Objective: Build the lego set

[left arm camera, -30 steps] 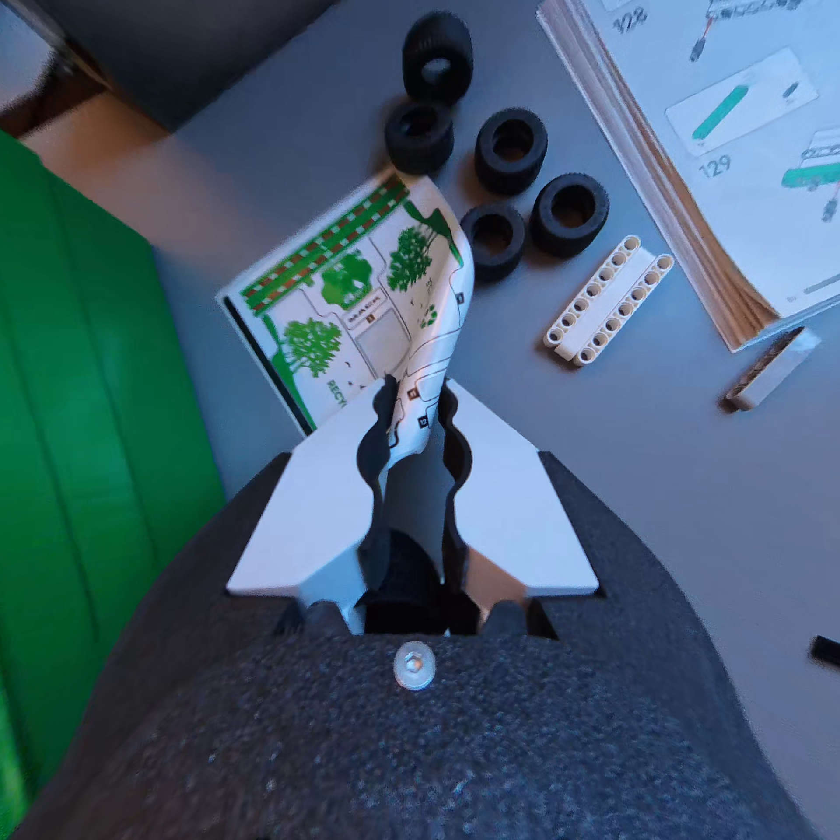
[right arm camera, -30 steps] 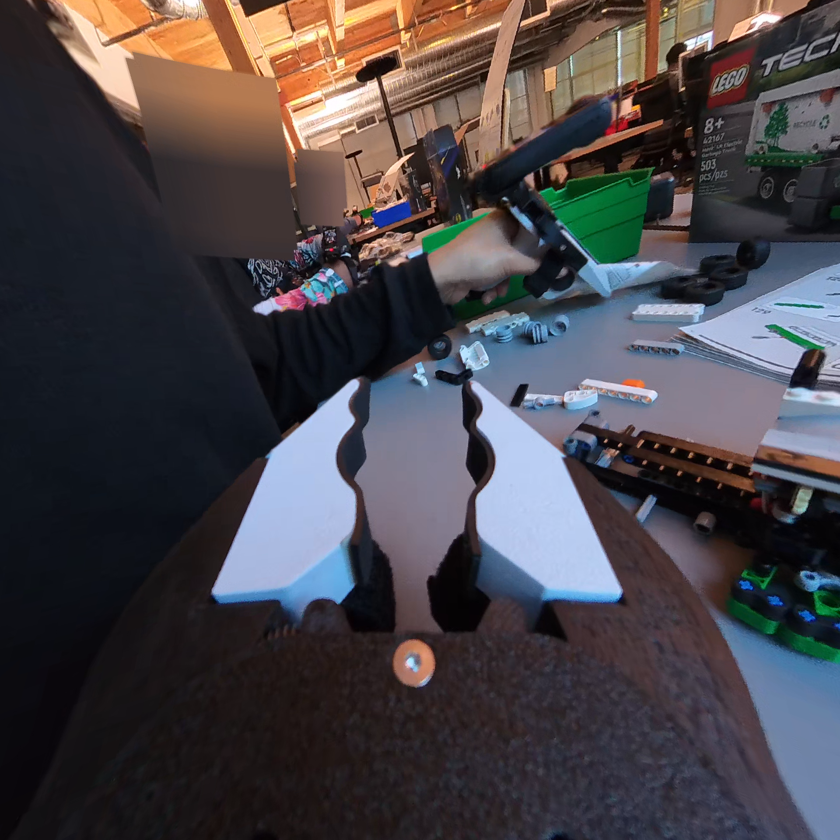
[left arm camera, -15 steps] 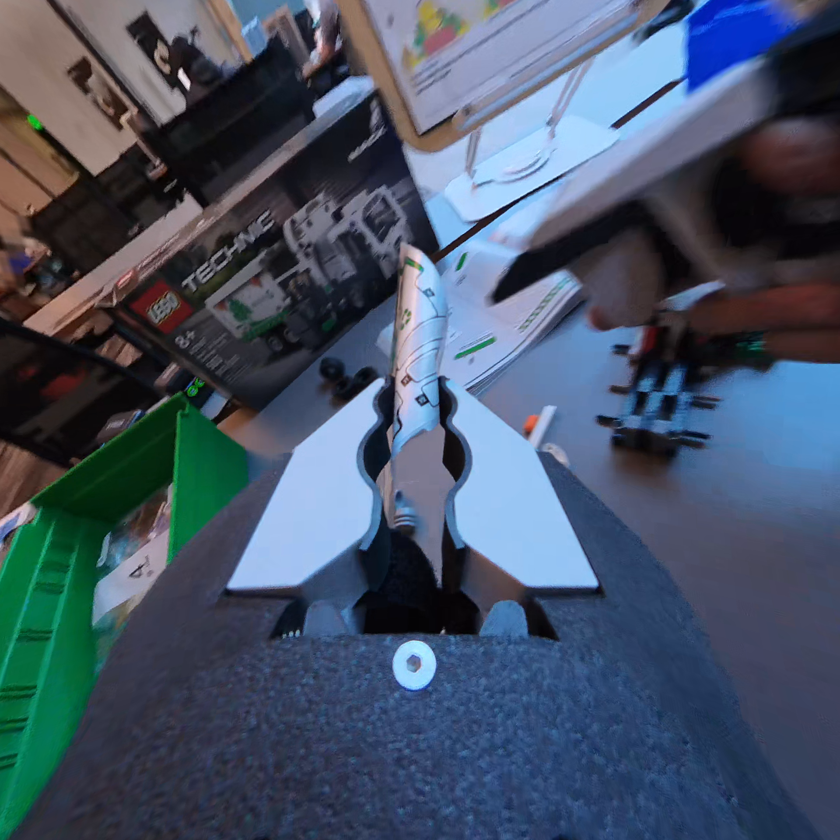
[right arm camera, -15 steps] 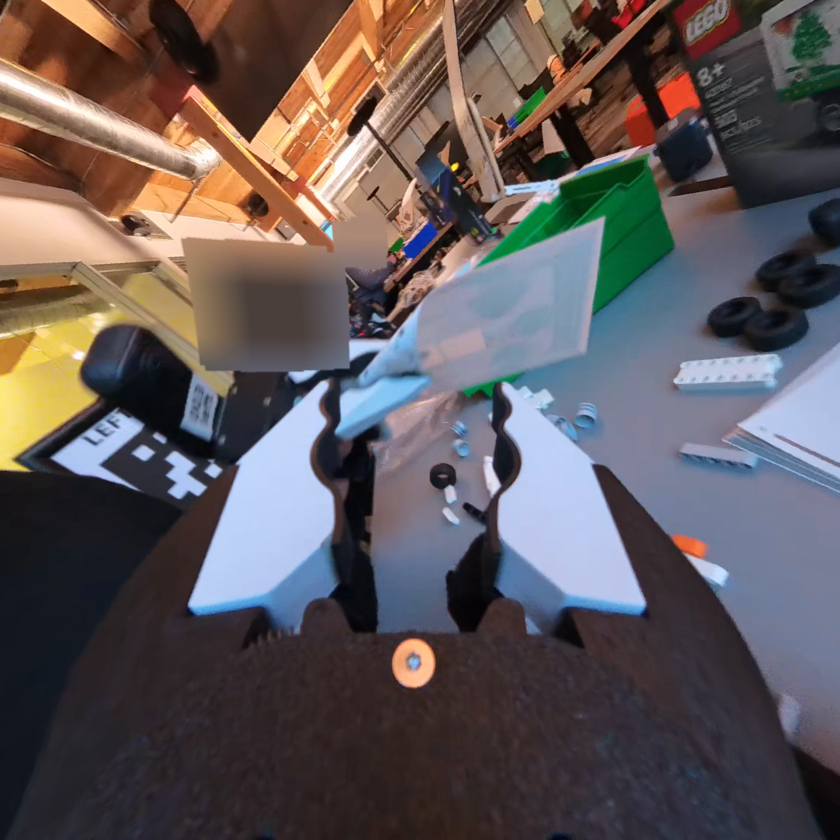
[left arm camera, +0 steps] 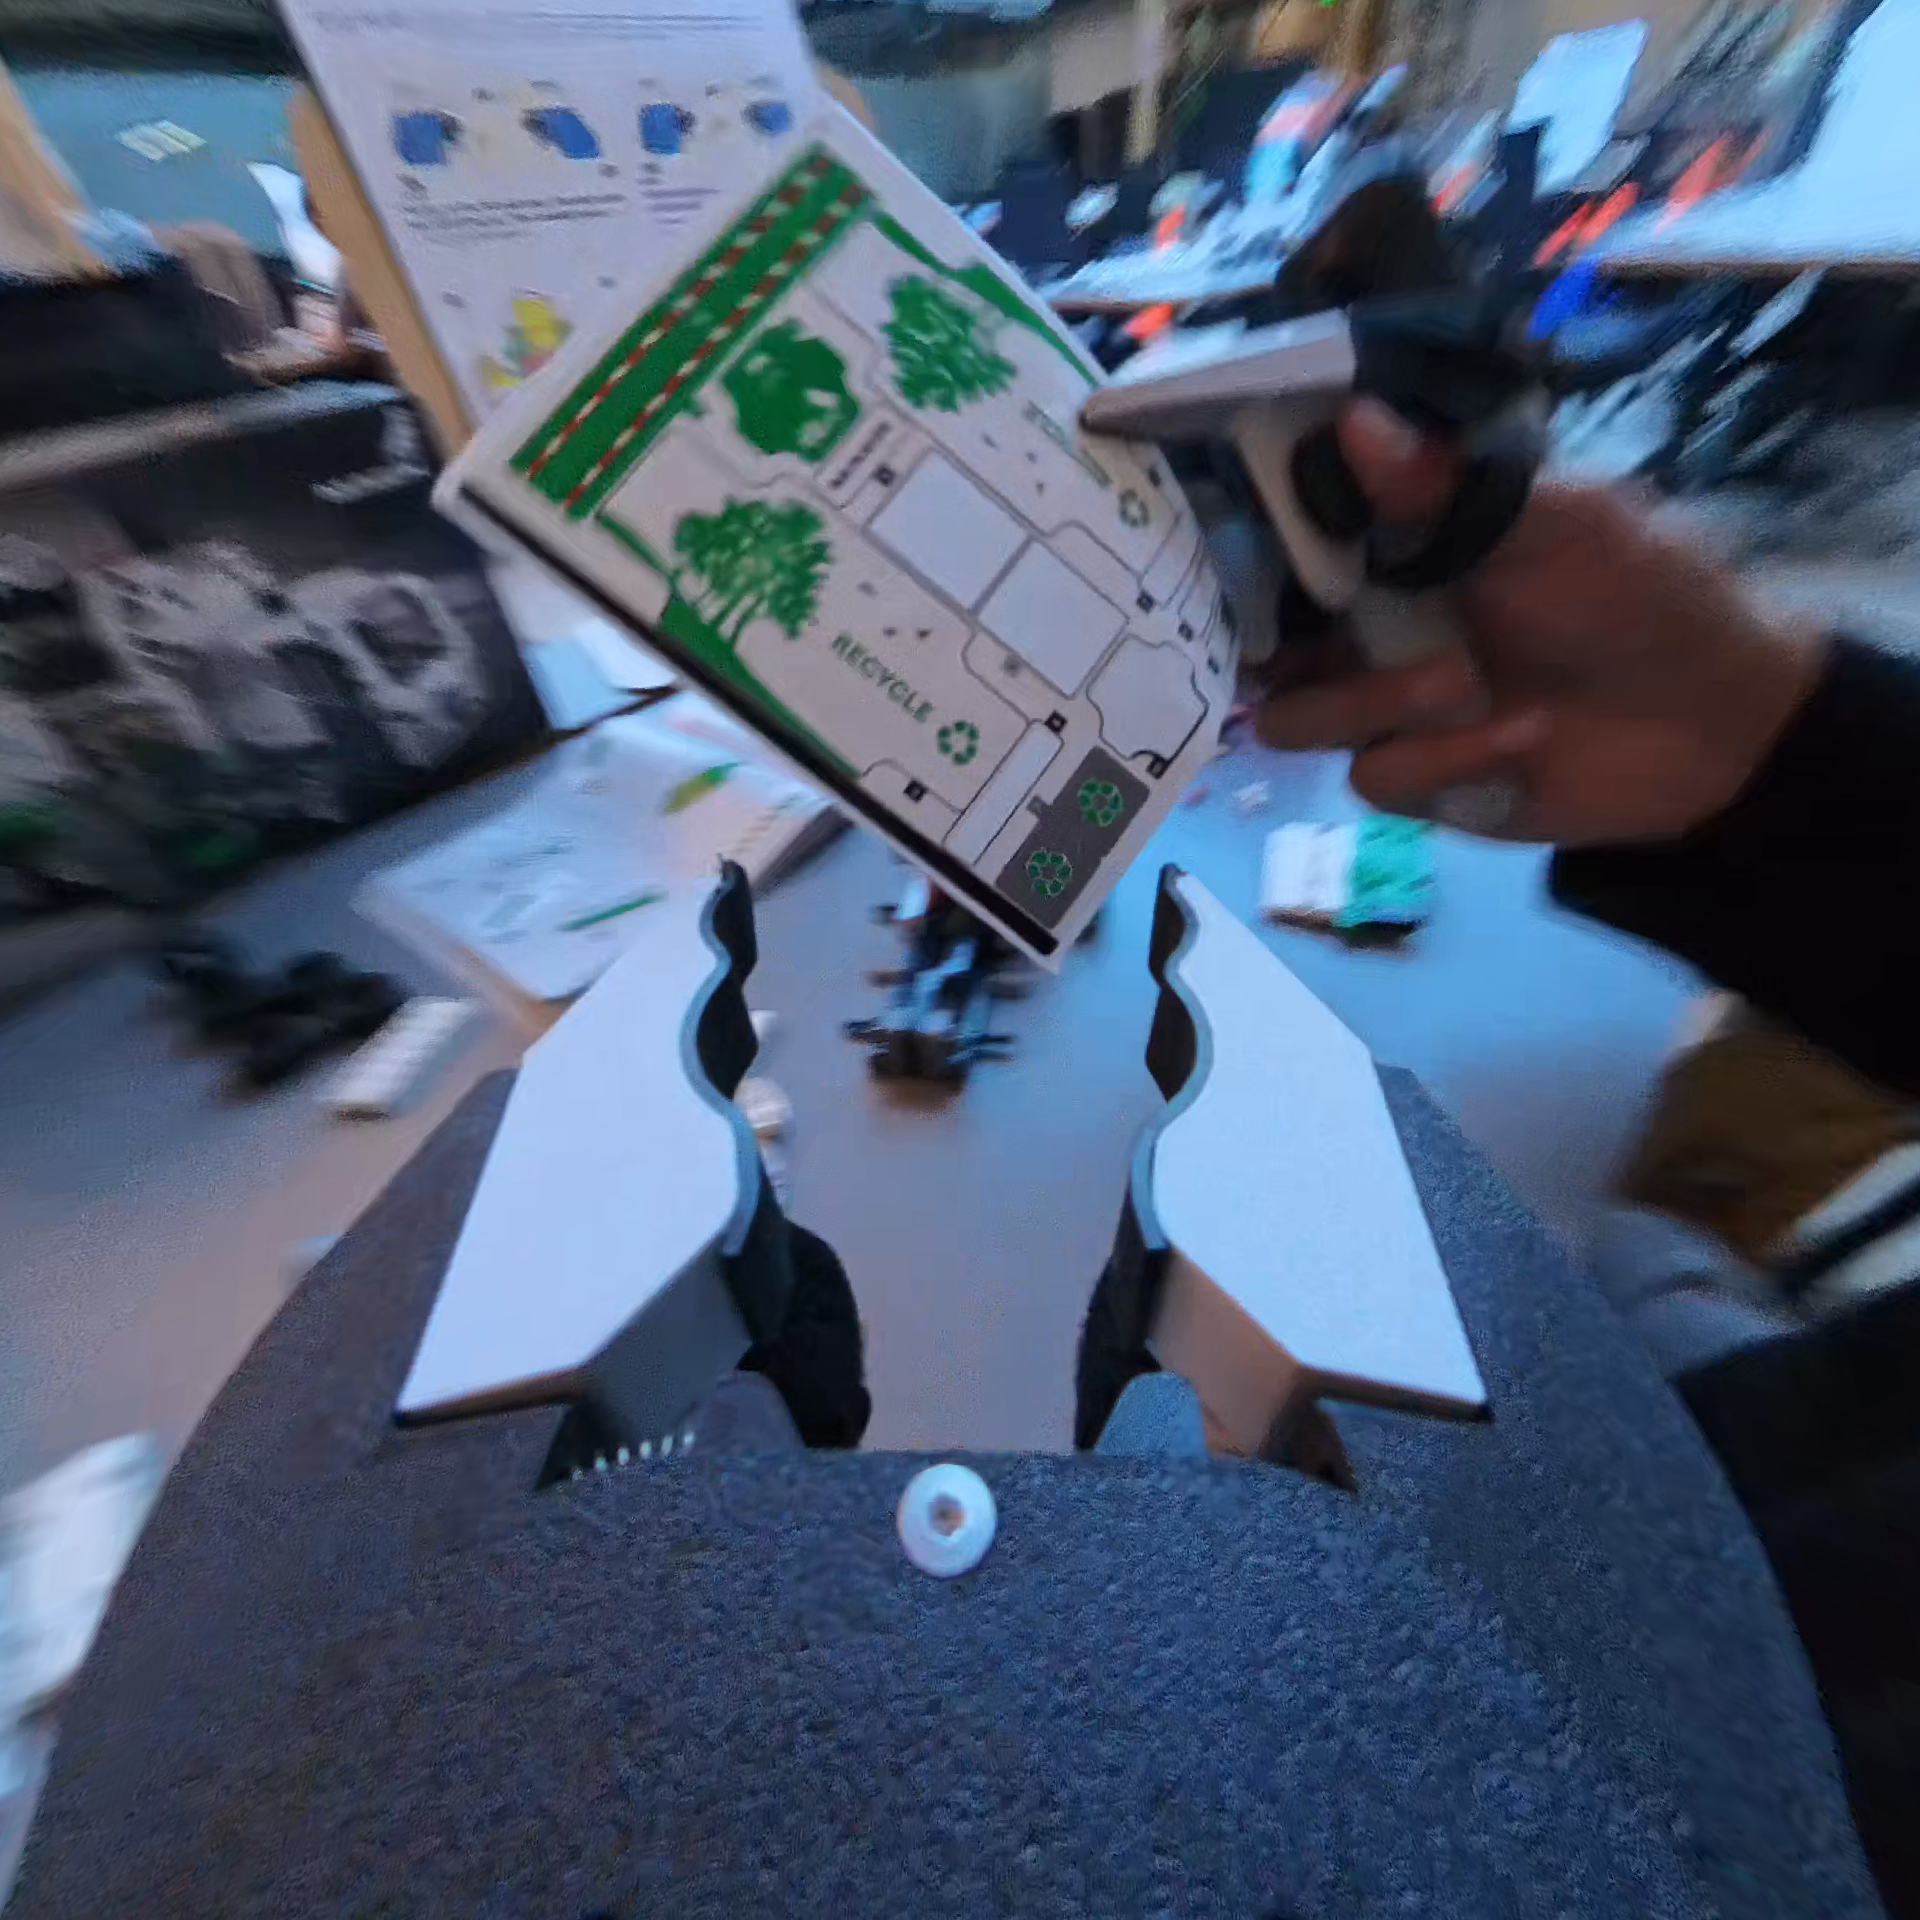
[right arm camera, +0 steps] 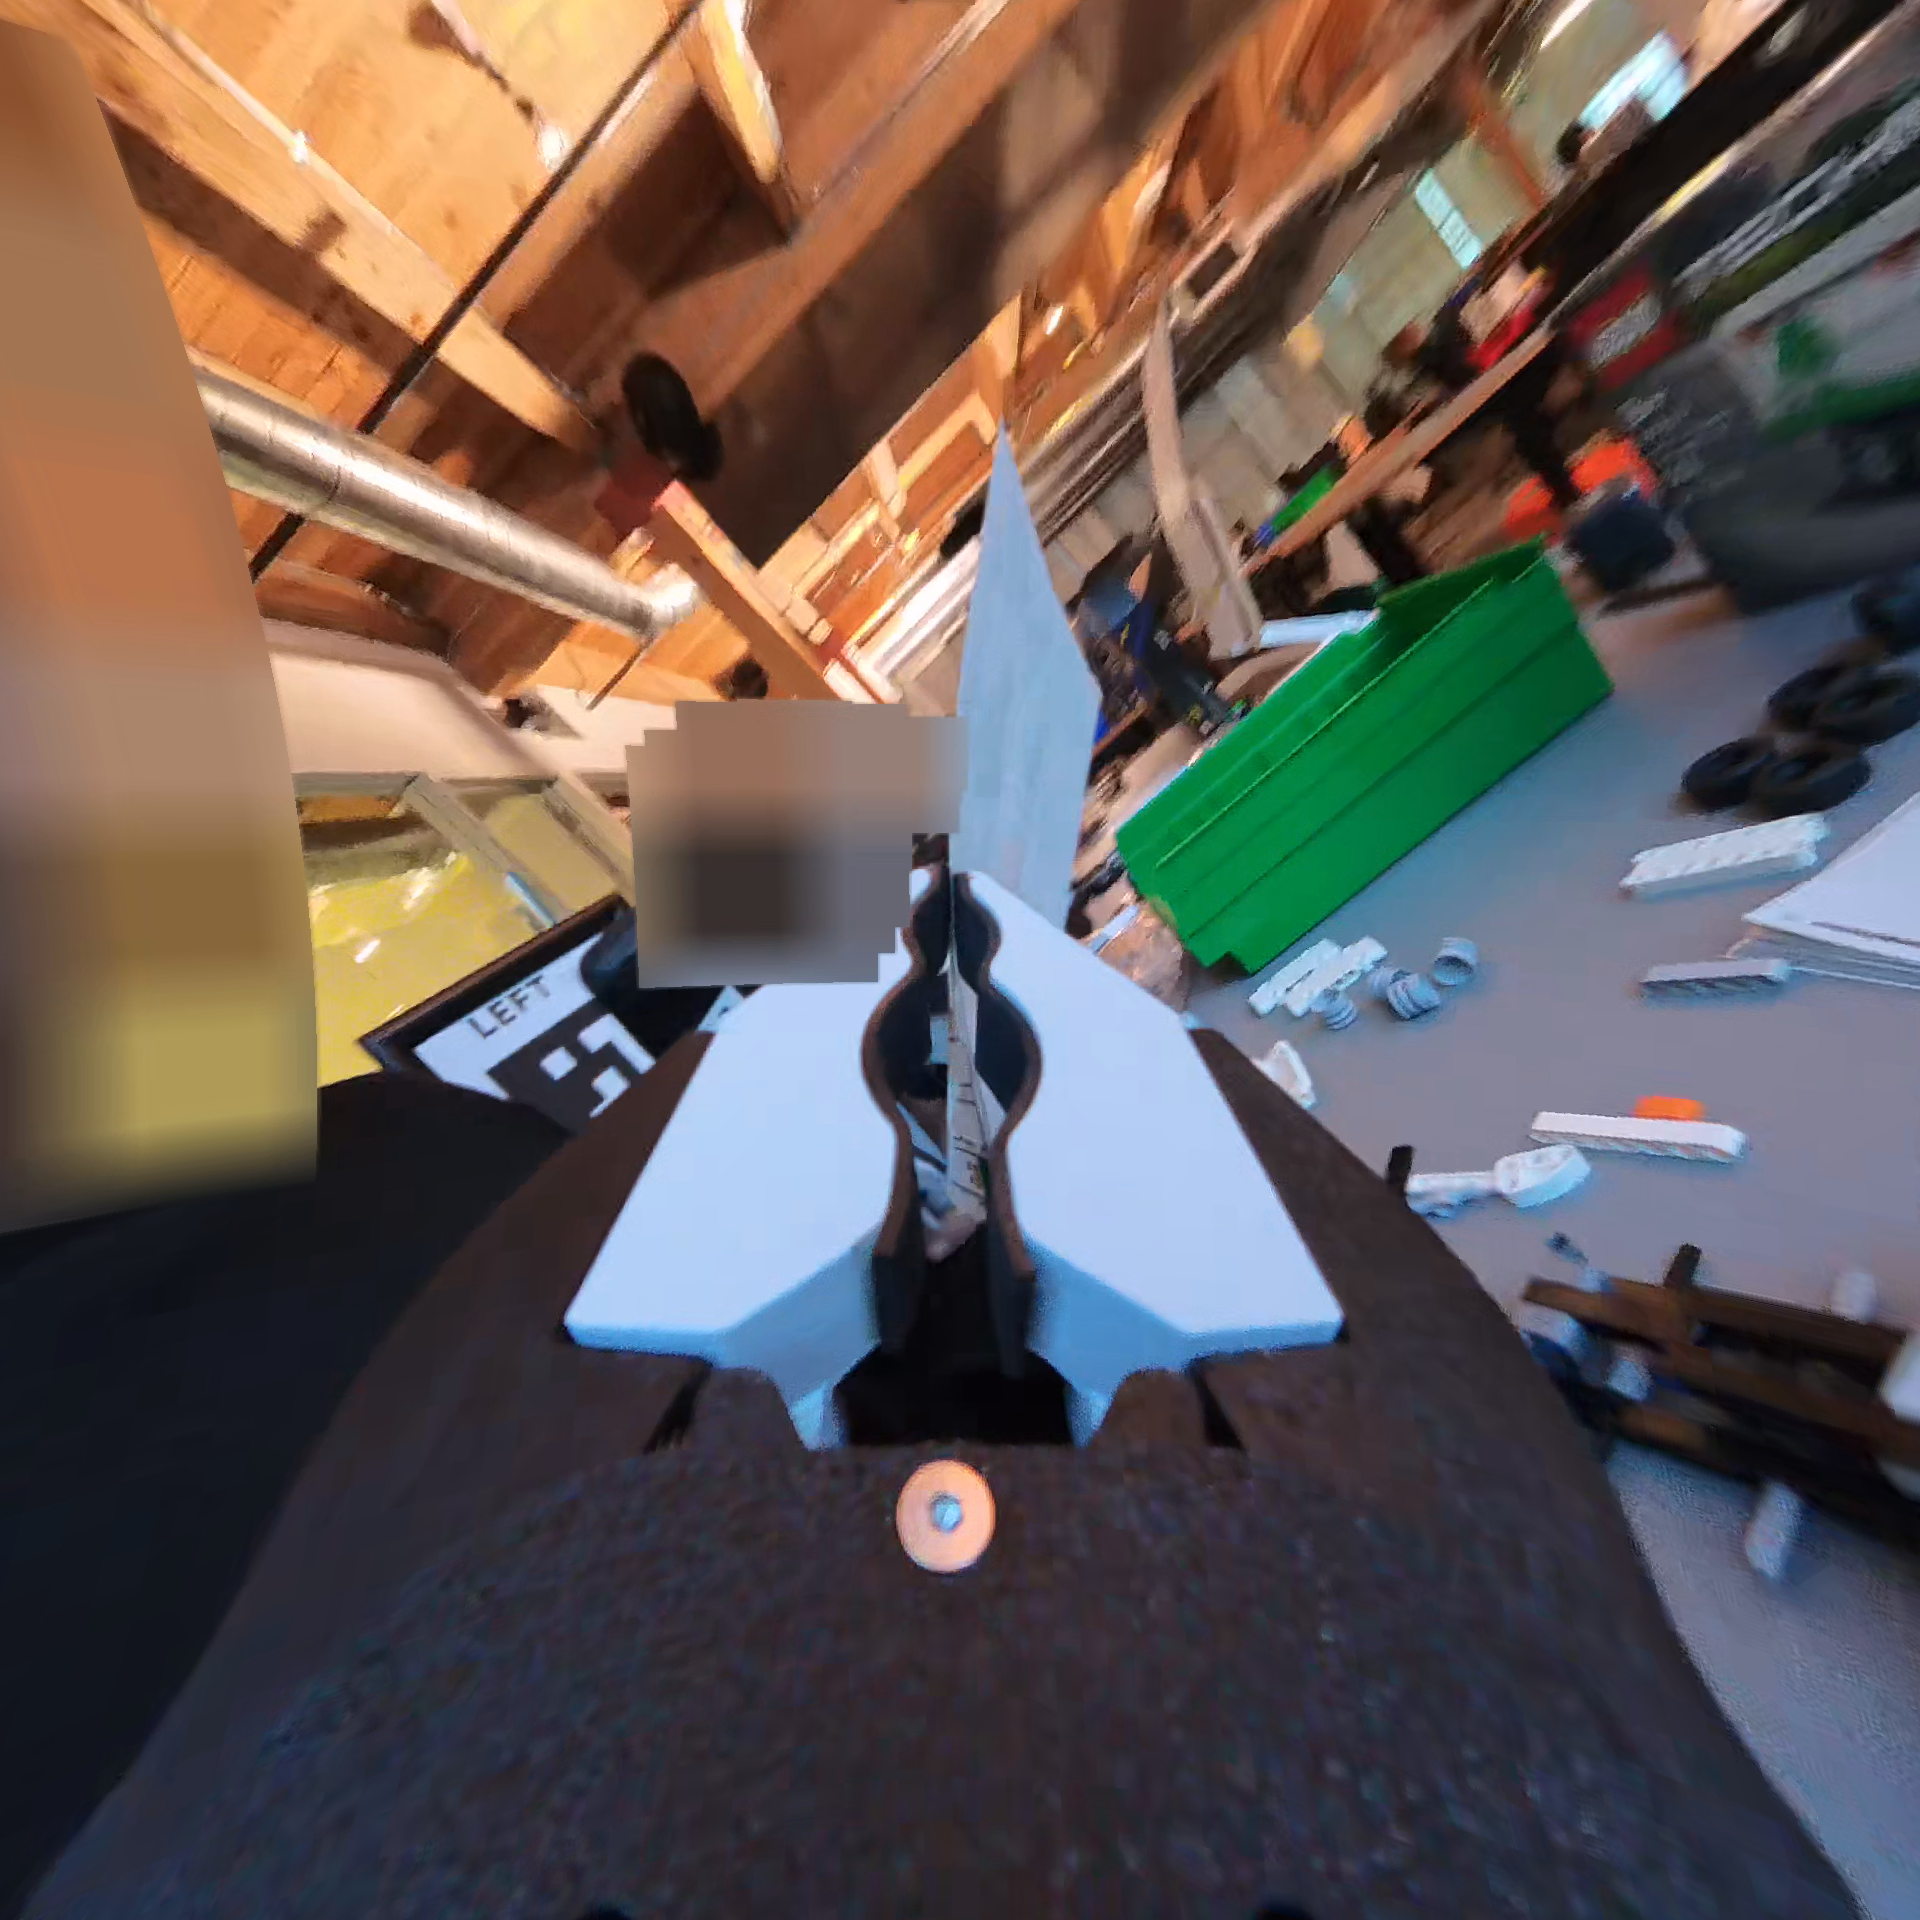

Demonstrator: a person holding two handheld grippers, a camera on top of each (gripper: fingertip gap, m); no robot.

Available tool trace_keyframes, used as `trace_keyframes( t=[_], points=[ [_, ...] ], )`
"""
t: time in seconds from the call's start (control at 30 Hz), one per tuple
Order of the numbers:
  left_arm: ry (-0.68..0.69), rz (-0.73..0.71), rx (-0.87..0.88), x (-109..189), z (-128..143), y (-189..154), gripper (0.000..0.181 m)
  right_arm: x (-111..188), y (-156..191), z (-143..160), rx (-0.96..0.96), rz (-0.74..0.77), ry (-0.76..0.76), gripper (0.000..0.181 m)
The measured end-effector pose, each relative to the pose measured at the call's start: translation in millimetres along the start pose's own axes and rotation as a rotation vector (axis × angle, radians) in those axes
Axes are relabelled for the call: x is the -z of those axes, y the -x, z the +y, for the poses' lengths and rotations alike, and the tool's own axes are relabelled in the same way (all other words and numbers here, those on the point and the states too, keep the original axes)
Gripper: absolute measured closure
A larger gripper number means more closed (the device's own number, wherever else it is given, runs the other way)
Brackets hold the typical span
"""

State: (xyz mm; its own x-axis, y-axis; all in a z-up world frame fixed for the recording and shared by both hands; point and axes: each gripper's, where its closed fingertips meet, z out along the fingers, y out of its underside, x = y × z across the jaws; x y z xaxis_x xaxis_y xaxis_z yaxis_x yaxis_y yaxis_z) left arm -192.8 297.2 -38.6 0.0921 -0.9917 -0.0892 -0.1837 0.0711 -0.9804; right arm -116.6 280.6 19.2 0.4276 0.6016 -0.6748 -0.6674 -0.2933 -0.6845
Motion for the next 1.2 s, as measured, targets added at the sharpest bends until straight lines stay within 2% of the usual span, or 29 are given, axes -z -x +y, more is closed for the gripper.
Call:
trace_keyframes(
  t=[0.13,0.27,0.37,0.53,0.77,0.93,1.03,1.2],
  points=[
    [-0.112,0.337,0.384,-0.5,-16.7,-28.0,0.116,41.4,22.5,-6.6,0.022,0.011,-0.143,0.181],
    [-0.107,0.488,0.501,-13.3,-14.5,-57.5,0.125,66.5,39.0,-0.2,0.043,0.028,-0.229,0.181],
    [-0.136,0.619,0.623,-14.6,-28.1,-78.2,0.13,76.5,45.8,10.9,0.04,0.032,-0.246,0.181],
    [-0.126,0.592,0.619,-26.4,-28.0,-80.9,0.136,90.9,51.4,26.2,0.025,0.021,-0.275,0.181],
    [-0.16,0.682,0.804,-34.5,-42.3,-71.6,0.152,99.8,45.3,53.0,0.043,0.072,-0.234,0.181],
    [-0.177,0.644,0.809,-39.8,-44.3,-57.6,0.157,109.1,40.1,61.7,0.031,0.104,-0.231,0.181],
    [-0.174,0.631,0.794,-41.9,-44.1,-55.1,0.169,114.6,36.9,62.0,0.02,0.112,-0.244,0.181],
    [-0.145,0.625,0.767,-42.8,-39.9,-55.9,0.166,115.0,32.8,63.6,0.008,0.118,-0.248,0.181]
  ],
)
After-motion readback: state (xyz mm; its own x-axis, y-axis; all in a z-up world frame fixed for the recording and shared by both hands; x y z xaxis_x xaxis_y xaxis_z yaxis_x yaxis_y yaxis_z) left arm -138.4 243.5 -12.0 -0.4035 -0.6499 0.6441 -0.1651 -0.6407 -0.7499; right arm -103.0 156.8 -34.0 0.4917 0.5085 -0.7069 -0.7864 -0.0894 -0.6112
